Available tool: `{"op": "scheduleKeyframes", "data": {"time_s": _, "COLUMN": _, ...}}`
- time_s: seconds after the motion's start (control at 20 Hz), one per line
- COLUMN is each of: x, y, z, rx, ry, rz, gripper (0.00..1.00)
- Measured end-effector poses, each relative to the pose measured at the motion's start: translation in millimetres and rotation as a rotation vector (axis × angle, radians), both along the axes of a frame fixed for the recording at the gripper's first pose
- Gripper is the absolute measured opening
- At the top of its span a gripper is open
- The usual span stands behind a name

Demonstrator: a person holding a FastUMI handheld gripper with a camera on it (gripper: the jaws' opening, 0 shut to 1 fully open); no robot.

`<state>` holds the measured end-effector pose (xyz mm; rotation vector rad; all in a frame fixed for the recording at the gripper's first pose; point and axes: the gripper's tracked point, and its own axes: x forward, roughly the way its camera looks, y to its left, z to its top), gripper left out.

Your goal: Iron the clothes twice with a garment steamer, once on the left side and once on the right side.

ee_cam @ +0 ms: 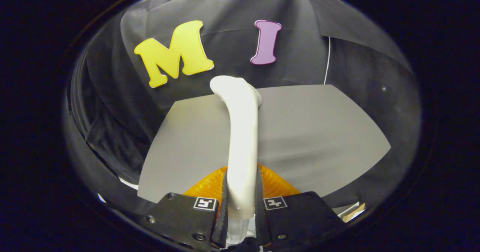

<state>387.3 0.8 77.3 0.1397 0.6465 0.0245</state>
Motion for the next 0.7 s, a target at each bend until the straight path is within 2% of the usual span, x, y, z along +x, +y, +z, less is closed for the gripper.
{"op": "scheduleKeyframes", "data": {"time_s": 0.1, "x": -9.7, "y": -1.9, "z": -2.5, "rx": -0.053, "ry": 0.011, "rz": -0.003, "gripper": 0.32}}
{"op": "scheduleKeyframes", "data": {"time_s": 0.3, "x": -32.2, "y": 7.0, "z": 18.0, "rx": -0.087, "ry": -0.055, "rz": -0.002, "gripper": 0.32}}
{"op": "scheduleKeyframes", "data": {"time_s": 0.7, "x": -92.4, "y": 33.0, "z": 97.3, "rx": -0.136, "ry": -0.286, "rz": -0.079, "gripper": 0.31}}
